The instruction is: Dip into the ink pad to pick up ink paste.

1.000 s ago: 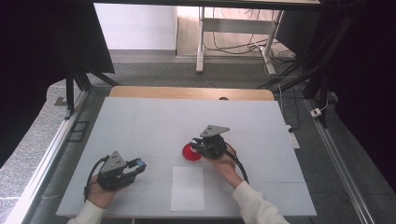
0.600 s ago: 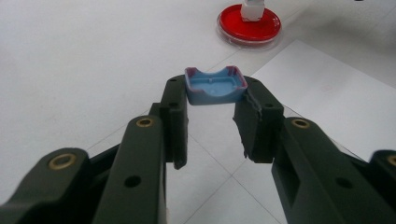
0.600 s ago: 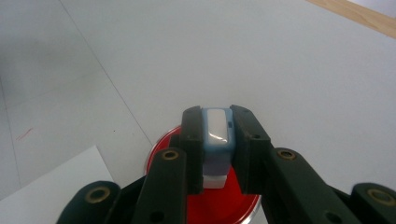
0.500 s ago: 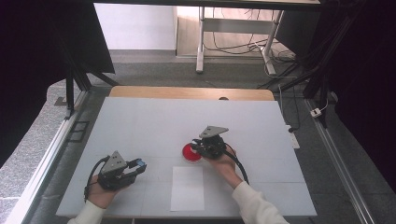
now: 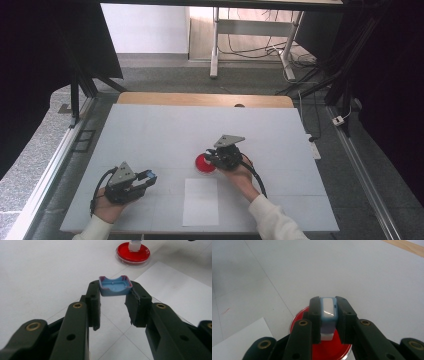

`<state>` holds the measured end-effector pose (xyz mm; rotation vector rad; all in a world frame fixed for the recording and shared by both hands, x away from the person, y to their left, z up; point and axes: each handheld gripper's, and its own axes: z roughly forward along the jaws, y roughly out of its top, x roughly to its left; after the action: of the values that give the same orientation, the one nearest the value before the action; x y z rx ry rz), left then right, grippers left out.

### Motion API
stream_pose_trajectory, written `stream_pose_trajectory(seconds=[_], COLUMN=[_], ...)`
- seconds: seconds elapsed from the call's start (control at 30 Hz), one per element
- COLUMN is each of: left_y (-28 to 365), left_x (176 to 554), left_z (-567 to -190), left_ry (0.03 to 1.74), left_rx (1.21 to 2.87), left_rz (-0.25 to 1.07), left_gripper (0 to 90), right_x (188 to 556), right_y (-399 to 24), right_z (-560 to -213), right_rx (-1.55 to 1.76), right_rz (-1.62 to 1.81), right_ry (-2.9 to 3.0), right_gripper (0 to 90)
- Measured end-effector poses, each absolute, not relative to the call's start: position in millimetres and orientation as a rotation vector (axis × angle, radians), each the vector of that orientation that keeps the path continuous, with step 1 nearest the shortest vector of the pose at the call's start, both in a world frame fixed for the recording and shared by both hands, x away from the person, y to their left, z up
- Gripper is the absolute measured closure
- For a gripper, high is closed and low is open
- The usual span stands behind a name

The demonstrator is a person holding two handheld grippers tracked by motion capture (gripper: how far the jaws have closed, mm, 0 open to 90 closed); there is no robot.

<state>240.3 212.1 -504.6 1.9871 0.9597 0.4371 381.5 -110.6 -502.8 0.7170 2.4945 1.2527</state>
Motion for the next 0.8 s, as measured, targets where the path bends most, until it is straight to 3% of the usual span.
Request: stream_pose_trajectory(seconds=[0.8], left_y=[211.0], left_x=[239.6], left_z=[-504.1], left_ry=[0.957], left_rx=[1.988], left_rz=[0.439], left_gripper=[65.5], right_x=[378.9], right_y=[-107.8], right_z=[-505.3], right_rx=[0.680], right_rz=[1.192], right_ry=[2.502], right_gripper=[75.4])
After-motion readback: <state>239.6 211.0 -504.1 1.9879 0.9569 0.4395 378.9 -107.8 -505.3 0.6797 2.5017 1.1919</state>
